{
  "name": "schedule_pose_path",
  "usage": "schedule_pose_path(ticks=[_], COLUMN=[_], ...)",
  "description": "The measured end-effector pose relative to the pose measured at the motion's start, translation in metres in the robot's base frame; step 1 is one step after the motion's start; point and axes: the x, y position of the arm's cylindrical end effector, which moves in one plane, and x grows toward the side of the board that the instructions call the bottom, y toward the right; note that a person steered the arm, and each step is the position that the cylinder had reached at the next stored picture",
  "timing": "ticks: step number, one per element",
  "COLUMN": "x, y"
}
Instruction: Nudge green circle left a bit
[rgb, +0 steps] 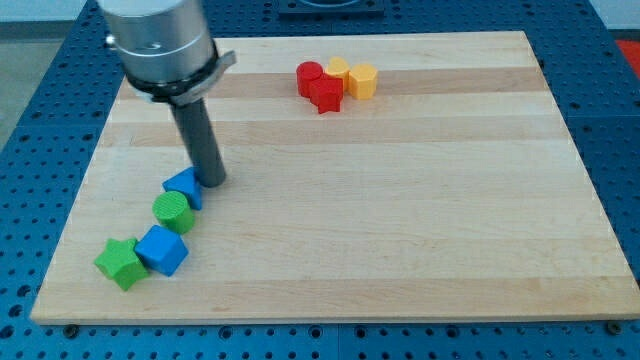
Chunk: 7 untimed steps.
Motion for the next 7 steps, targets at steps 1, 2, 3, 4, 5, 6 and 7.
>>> schedule_pose_path(ticks=[1,2,3,4,5,6,7], x=[0.042,0.014,0.009,0.015,0.026,0.029,0.044], y=[-0.004,0.001,0.005,0.005,0.005,0.005,0.005])
